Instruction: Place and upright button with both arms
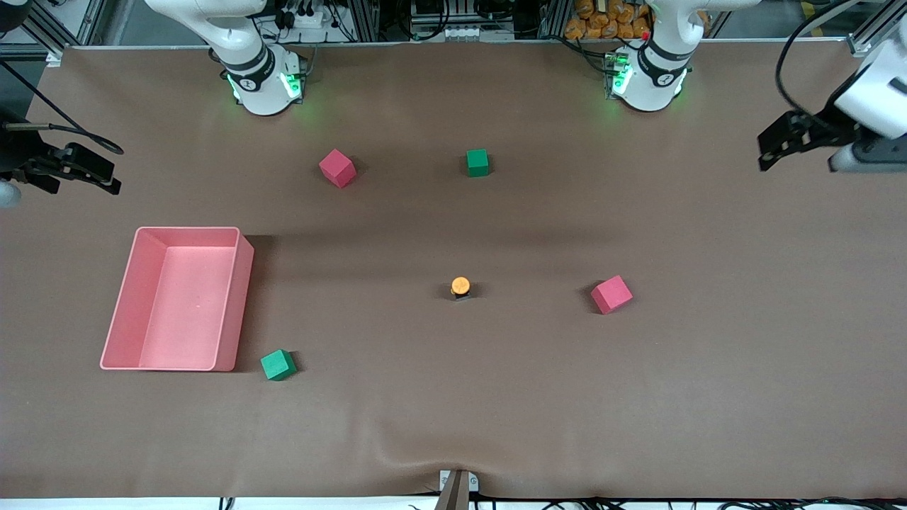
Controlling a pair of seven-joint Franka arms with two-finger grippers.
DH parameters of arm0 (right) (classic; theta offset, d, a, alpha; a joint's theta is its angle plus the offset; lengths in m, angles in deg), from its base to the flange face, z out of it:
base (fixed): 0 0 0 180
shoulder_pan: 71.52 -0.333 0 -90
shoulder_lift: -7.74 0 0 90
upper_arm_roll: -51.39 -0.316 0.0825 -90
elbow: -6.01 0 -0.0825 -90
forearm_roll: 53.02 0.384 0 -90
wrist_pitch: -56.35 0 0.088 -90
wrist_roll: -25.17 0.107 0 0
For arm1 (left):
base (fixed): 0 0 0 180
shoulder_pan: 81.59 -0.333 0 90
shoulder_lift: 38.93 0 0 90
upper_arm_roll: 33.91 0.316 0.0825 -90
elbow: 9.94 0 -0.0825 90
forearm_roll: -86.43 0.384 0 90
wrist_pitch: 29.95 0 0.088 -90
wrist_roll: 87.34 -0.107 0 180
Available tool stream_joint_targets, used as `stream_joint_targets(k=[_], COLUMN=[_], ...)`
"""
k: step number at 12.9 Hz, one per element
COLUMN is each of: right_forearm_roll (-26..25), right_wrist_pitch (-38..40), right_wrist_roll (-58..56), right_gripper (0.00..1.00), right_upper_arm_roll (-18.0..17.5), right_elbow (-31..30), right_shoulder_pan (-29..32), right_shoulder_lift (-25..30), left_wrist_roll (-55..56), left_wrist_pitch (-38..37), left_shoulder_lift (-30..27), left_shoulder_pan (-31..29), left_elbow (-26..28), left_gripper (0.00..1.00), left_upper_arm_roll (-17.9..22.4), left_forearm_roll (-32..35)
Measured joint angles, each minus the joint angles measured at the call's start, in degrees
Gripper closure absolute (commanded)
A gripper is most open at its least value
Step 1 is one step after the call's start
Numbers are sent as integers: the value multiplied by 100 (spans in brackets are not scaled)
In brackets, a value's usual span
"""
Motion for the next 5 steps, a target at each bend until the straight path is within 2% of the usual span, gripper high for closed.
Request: stream_joint_targets(k=[5], right_forearm_roll=[0], right_wrist_pitch=[2], right_wrist_roll=[0], right_gripper=[0], right_upper_arm_roll=[0], right_elbow=[0], right_shoulder_pan=[0], right_shoulder_lift=[0], left_wrist_roll=[-14], left_wrist_pitch=[-60], left_shoulder_lift=[-139], left_shoulder_pan=[0], left_elbow=[51], left_gripper=[0], left_upper_arm_roll=[201], left_forearm_roll=[0])
